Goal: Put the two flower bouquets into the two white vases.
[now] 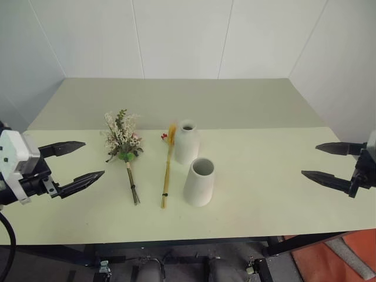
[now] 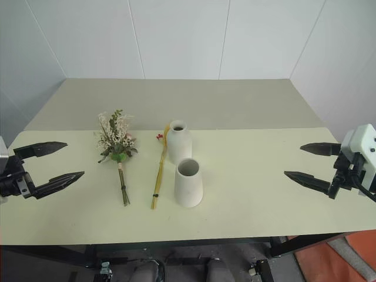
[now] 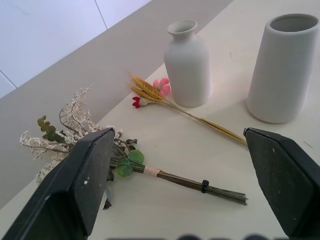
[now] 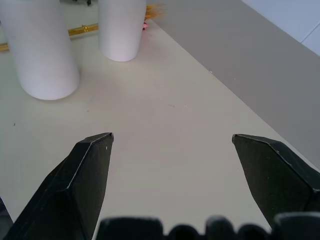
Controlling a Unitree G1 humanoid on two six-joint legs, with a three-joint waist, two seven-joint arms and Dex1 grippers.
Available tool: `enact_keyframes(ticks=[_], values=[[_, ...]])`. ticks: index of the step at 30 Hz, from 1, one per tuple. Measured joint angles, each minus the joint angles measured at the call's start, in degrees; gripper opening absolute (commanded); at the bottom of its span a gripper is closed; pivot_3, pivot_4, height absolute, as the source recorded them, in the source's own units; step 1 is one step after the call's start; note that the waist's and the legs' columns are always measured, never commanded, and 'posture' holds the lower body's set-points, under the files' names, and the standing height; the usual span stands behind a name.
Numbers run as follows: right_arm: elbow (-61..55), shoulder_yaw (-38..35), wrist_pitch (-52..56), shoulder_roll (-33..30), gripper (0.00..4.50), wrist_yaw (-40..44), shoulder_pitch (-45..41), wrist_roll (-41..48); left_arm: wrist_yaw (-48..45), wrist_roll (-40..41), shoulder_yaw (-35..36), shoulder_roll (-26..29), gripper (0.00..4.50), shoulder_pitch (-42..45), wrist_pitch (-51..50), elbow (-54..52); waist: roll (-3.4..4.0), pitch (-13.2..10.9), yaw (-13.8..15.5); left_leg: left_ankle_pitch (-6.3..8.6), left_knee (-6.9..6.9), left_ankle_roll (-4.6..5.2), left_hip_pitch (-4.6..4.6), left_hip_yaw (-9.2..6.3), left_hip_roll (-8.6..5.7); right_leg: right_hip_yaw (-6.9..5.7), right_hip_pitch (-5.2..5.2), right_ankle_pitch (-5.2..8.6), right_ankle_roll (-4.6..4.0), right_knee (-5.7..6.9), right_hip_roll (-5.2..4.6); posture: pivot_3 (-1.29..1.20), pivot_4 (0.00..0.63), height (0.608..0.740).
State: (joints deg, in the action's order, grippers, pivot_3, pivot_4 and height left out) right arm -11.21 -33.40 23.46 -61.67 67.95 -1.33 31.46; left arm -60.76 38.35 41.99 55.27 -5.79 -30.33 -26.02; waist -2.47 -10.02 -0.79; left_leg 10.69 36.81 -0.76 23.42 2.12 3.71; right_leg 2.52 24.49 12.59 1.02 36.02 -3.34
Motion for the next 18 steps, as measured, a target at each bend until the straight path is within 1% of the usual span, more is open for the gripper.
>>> enact_keyframes(ticks=[8,12,15,18], values=[[-0.1,0.0,0.0,0.0,4.46,-0.5,0.0,0.0,1.3,-0.1,0.0,0.5,4.5,-0.5,-1.3,-0.3,0.0,0.0,0.0,-0.01,0.0,0.01,0.0,0.0,0.0,0.0,0.0,0.0,0.0,0.0,0.0,0.0,0.15,0.74],[-0.1,0.1,0.0,0.0,4.46,-0.5,0.0,0.0,9.3,-1.7,-1.7,5.0,4.5,0.1,-11.3,-0.8,0.01,0.0,0.0,-0.01,0.0,0.01,-0.08,0.0,0.0,0.02,-0.04,0.0,0.0,0.04,0.01,0.0,0.15,0.74],[-0.2,0.5,0.0,0.0,4.46,-0.6,-0.5,0.0,16.8,-2.6,-7.7,7.3,4.5,4.1,-21.2,-0.7,0.01,0.0,0.2,0.02,0.0,-0.03,-0.13,0.0,0.0,0.01,-0.11,0.0,0.01,0.04,0.01,0.0,0.15,0.74],[-0.6,1.0,0.0,0.3,4.46,-0.8,-0.8,0.1,23.9,-1.9,-14.4,7.3,4.5,11.8,-32.5,-0.5,-0.01,0.0,0.2,-0.01,0.0,0.01,-0.09,0.0,-0.01,0.01,-0.11,0.0,0.03,0.02,0.02,0.0,0.15,0.74]])
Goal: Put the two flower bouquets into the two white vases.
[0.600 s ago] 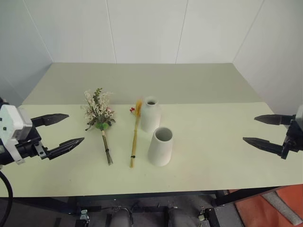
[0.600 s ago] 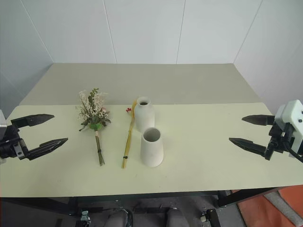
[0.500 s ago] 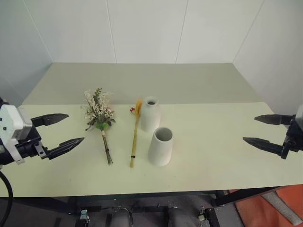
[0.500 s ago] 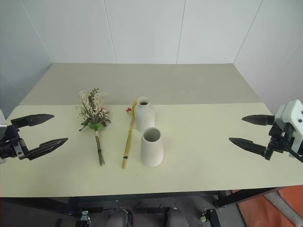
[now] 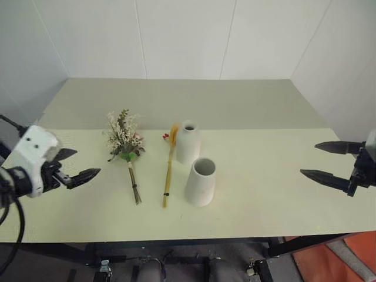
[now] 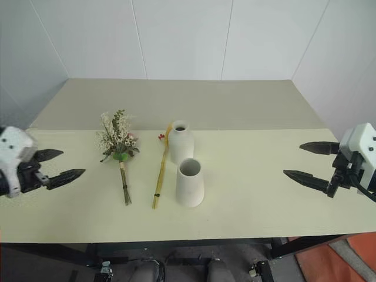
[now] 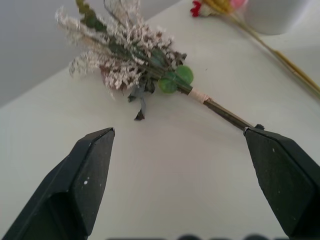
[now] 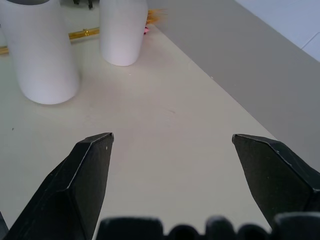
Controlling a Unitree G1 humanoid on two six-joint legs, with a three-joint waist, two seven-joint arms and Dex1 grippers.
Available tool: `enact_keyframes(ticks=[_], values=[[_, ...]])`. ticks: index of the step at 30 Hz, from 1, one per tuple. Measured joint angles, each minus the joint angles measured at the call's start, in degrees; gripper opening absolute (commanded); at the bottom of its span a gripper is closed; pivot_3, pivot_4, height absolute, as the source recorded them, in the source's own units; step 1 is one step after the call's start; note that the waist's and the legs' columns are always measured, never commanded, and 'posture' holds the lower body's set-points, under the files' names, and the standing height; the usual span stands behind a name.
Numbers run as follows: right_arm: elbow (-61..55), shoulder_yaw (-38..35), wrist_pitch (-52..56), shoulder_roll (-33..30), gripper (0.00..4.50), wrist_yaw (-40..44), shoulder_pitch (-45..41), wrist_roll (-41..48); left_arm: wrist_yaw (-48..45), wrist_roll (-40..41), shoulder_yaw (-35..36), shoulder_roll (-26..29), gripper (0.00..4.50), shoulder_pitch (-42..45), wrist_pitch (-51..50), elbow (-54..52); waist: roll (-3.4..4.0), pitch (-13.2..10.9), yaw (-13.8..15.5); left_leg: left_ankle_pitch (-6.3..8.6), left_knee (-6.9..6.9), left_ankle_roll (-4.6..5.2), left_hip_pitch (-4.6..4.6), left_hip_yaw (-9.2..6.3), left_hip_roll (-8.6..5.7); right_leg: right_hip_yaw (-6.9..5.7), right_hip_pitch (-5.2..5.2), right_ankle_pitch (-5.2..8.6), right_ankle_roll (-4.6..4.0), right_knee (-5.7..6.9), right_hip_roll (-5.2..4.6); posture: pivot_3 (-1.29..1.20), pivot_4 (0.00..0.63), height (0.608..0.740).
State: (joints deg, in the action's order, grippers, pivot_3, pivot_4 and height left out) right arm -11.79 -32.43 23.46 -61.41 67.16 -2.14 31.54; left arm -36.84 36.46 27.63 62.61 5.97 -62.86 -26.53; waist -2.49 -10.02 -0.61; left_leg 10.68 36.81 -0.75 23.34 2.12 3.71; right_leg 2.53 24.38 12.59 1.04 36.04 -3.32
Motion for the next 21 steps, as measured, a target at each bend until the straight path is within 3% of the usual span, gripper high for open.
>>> enact_keyframes(ticks=[2,7,10,19,21], values=[[-0.2,0.4,0.0,0.3,4.46,-0.2,-0.5,0.1,3.4,0.6,-3.0,-1.5,4.5,4.8,-5.0,0.0,0.0,0.0,-0.1,-0.01,0.0,0.01,0.03,0.0,-0.01,0.01,0.02,-0.01,0.02,0.01,0.0,0.0,0.15,0.74],[-0.5,1.1,0.0,0.6,4.46,-0.8,-2.0,0.4,14.6,-0.7,-12.8,-13.6,4.5,20.0,-20.3,2.7,-0.03,0.0,-0.1,-0.02,0.02,0.03,-0.04,-0.09,-0.07,0.02,-0.11,-0.26,0.46,0.04,0.06,0.0,0.15,0.74],[-1.5,1.6,0.0,1.1,4.46,-1.1,-2.1,0.8,19.7,-3.7,-16.2,-18.9,4.5,24.1,-25.4,5.1,-0.07,0.0,-0.2,-0.02,0.02,0.03,-0.02,-0.15,-0.12,0.04,-0.11,-0.26,0.48,0.05,0.05,0.0,0.15,0.74],[-2.5,1.7,0.2,1.2,4.46,-1.1,-2.1,1.4,28.5,-14.4,-23.1,-28.3,4.5,32.4,-24.8,20.3,-0.09,0.0,-0.2,-0.03,0.04,0.04,-0.01,-0.28,-0.27,0.05,-0.14,-0.27,0.51,0.06,0.02,0.0,0.15,0.74],[-2.7,1.6,0.2,1.2,4.5,-1.0,-2.0,1.4,28.2,-15.6,-24.9,-28.9,4.1,32.8,-22.9,23.1,-0.08,0.0,-0.3,-0.02,0.04,0.04,0.02,-0.28,-0.29,0.07,-0.12,-0.26,0.52,0.05,-0.01,0.0,0.15,0.74]])
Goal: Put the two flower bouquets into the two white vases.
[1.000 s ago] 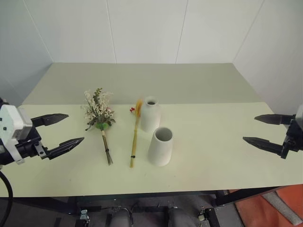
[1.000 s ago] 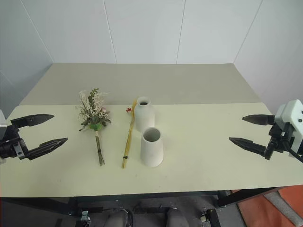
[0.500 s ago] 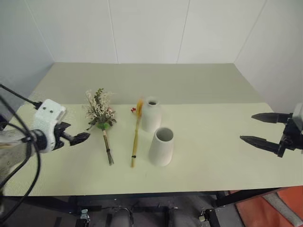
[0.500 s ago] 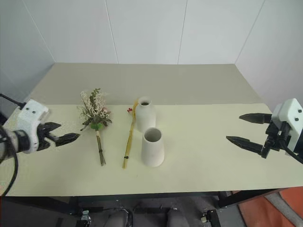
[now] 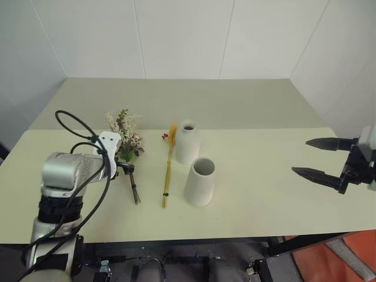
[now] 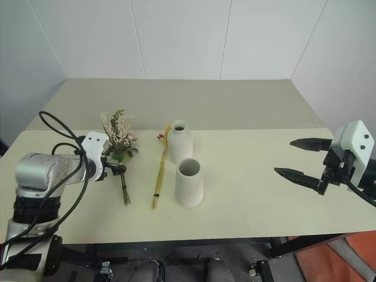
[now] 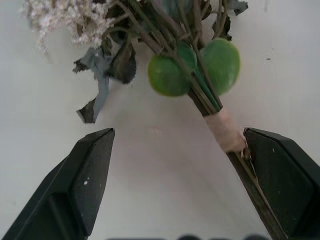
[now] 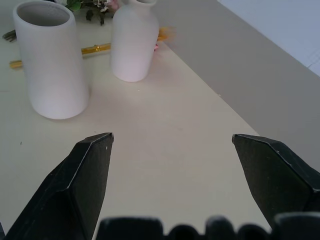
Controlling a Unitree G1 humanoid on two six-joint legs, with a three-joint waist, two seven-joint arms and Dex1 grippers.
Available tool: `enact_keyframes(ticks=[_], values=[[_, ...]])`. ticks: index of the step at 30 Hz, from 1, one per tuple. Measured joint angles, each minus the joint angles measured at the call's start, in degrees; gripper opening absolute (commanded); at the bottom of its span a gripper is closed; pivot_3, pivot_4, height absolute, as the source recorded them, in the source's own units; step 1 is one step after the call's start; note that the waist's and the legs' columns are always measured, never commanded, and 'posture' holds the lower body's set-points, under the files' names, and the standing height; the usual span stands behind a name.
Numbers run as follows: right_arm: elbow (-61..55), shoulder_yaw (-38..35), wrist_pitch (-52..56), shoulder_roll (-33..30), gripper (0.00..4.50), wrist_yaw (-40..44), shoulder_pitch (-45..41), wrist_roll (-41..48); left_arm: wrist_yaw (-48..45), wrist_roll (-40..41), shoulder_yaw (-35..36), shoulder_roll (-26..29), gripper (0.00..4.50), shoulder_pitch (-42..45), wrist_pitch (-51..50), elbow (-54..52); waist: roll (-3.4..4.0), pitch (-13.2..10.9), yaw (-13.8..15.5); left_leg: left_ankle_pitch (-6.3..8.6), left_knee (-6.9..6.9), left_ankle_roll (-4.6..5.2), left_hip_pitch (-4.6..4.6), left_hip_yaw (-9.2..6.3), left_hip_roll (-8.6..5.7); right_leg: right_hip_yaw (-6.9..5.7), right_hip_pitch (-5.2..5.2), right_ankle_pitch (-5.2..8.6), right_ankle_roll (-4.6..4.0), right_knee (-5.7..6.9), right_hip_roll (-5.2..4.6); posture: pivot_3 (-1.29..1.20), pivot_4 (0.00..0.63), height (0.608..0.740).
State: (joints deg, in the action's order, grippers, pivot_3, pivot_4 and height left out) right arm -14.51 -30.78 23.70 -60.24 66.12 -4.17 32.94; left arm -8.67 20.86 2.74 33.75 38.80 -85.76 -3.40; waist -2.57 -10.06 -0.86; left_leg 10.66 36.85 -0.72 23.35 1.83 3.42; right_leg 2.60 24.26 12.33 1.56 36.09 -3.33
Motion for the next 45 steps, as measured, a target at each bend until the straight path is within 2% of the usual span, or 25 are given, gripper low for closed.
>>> enact_keyframes(ticks=[1,7,12,13,17,22,25,30,36,45], values=[[-0.1,0.0,0.0,0.0,4.5,0.0,0.1,0.0,-0.3,-0.6,-0.6,-0.6,3.94,0.3,1.4,1.3,0.0,0.0,0.0,0.0,0.0,0.0,0.01,0.0,0.0,0.0,0.0,0.0,0.0,-0.01,0.0,0.0,0.15,0.74],[-2.1,0.0,0.3,0.0,4.5,-0.1,0.5,0.6,-1.0,-2.6,-1.7,-2.6,1.96,2.2,5.5,5.7,0.01,0.0,0.1,0.0,0.0,0.0,-0.06,-0.03,-0.03,0.0,-0.05,-0.01,0.02,0.03,-0.02,0.0,0.15,0.74],[-2.4,-0.1,0.7,0.0,4.5,-0.2,1.2,1.3,-1.2,-4.1,-1.7,-1.2,0.31,1.7,6.8,5.8,0.01,0.0,-0.2,0.0,0.0,0.0,-0.03,-0.04,-0.03,0.01,-0.01,-0.02,0.03,0.03,-0.01,0.0,0.15,0.74],[-2.4,-0.2,0.8,0.0,4.5,-0.2,1.3,1.5,-1.7,-4.3,-1.7,-0.3,0.16,1.2,7.9,5.4,0.01,0.0,-0.3,0.0,0.0,0.0,-0.03,-0.04,-0.02,0.01,0.0,-0.02,0.03,0.04,-0.01,0.0,0.15,0.74],[-2.5,-0.3,1.0,0.0,4.5,-0.3,1.3,2.0,-2.2,-5.7,-0.2,1.6,0.16,-1.9,13.5,2.6,0.01,0.0,0.0,0.0,0.0,0.0,0.01,-0.04,-0.04,0.01,-0.01,-0.02,0.03,0.01,-0.05,0.0,0.15,0.74],[-2.5,-0.1,1.3,0.0,4.5,-0.5,0.8,2.2,-5.1,-6.5,5.1,1.4,0.16,-7.3,34.1,-1.6,-0.01,0.0,0.2,0.0,0.01,0.0,0.06,-0.03,-0.03,-0.01,0.01,-0.04,0.02,-0.02,-0.07,0.0,0.15,0.74],[-2.4,1.0,1.4,0.6,4.5,-0.7,0.1,2.2,-8.2,-3.2,10.4,-1.4,0.16,-5.2,43.7,-3.1,-0.01,0.0,0.7,0.0,0.07,0.0,0.09,-0.03,-0.04,-0.05,-0.03,-0.04,0.04,-0.04,-0.09,0.0,0.15,0.74],[-1.9,3.2,2.2,2.1,4.5,-2.8,-2.4,2.2,-13.8,1.1,11.7,-8.1,0.16,2.8,57.6,-2.9,-0.01,0.0,1.3,0.0,0.13,0.0,0.15,-0.02,-0.1,-0.02,-0.05,-0.09,0.12,-0.1,-0.1,0.0,0.15,0.74],[-1.2,3.5,7.8,2.5,4.5,-7.3,-4.2,3.8,-19.6,6.3,10.5,-15.0,0.16,11.6,64.2,3.3,-0.01,0.0,1.4,-0.01,0.15,0.01,0.16,-0.03,-0.14,0.01,-0.08,-0.12,0.18,-0.11,-0.1,0.0,0.15,0.74],[-2.5,3.0,11.9,2.5,4.5,-10.0,-4.0,4.5,-25.0,9.0,8.1,-21.1,0.16,17.7,66.1,13.3,-0.01,0.0,0.9,-0.01,0.15,0.02,0.17,-0.05,-0.17,0.06,-0.05,-0.11,0.24,-0.1,-0.1,0.0,0.15,0.74]])
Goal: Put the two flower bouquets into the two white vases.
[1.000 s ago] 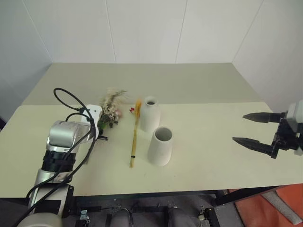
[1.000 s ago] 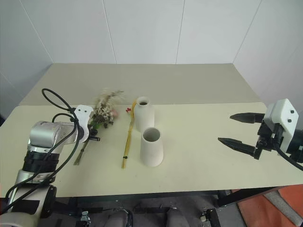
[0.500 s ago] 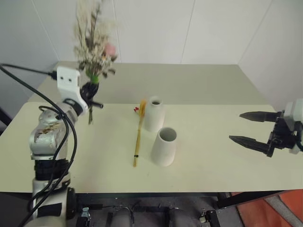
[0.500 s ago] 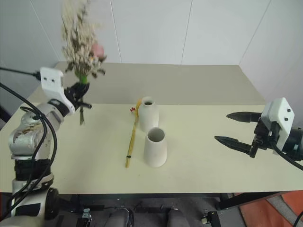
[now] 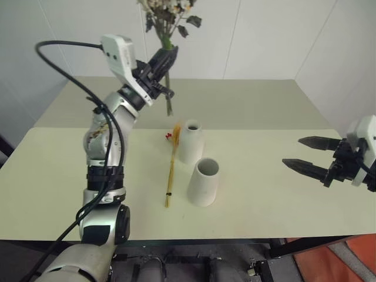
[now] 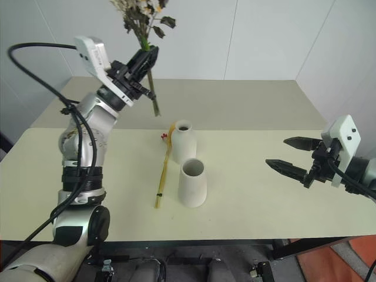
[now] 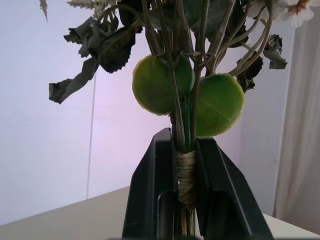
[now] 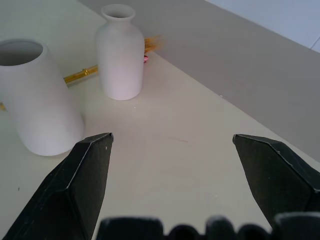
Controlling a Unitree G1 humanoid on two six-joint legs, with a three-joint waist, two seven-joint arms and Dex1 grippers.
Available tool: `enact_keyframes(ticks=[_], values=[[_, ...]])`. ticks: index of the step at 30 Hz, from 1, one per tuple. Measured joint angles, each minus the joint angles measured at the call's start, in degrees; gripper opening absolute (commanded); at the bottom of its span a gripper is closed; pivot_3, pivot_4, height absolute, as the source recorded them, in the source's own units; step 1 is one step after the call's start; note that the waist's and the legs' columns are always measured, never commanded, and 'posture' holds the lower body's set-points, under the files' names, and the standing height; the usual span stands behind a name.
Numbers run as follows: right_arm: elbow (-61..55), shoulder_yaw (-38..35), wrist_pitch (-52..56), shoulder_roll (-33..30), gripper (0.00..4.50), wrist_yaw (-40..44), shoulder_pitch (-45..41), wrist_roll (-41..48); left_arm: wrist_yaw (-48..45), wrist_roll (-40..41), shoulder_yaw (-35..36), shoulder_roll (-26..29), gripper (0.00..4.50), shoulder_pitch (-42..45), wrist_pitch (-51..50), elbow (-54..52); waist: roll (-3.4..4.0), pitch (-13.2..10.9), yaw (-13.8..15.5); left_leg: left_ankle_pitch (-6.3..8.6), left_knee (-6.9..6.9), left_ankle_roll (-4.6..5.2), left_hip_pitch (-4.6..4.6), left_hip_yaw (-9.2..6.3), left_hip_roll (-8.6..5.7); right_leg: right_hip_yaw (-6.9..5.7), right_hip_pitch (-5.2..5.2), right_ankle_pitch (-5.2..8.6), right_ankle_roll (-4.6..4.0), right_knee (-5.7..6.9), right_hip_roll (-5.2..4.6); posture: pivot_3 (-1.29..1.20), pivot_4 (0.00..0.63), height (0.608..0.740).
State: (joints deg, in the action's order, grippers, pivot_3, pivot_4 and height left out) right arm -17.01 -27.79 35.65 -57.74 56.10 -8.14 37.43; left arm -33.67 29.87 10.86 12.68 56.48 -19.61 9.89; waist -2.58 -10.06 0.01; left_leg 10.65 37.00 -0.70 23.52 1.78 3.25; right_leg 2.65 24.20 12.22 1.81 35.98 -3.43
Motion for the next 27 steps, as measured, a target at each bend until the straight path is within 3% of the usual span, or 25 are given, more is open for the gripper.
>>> enact_keyframes(ticks=[14,25,27], values=[[-5.4,-3.6,0.8,0.9,4.5,-2.4,4.2,0.8,-5.1,-4.9,-3.1,-3.9,0.16,5.9,10.3,19.9,-0.02,0.0,-0.3,0.0,0.0,0.0,0.05,-0.1,-0.15,0.01,0.0,0.0,0.06,-0.03,-0.06,0.0,0.15,0.74],[-6.7,-5.3,1.3,1.0,4.5,-3.7,5.2,1.7,-6.5,-7.9,-4.3,-4.9,0.16,5.9,13.4,24.9,-0.03,0.0,-0.7,0.0,0.0,0.0,0.12,-0.15,-0.16,0.01,0.05,-0.01,0.08,-0.03,-0.06,0.0,0.15,0.74],[-6.7,-5.3,1.3,1.0,4.5,-3.8,5.2,1.7,-6.9,-8.3,-4.6,-4.9,0.9,5.9,13.3,24.9,-0.02,0.0,-0.7,0.0,0.0,0.0,0.13,-0.15,-0.17,0.01,0.04,-0.01,0.09,-0.04,-0.06,0.0,0.15,0.74]])
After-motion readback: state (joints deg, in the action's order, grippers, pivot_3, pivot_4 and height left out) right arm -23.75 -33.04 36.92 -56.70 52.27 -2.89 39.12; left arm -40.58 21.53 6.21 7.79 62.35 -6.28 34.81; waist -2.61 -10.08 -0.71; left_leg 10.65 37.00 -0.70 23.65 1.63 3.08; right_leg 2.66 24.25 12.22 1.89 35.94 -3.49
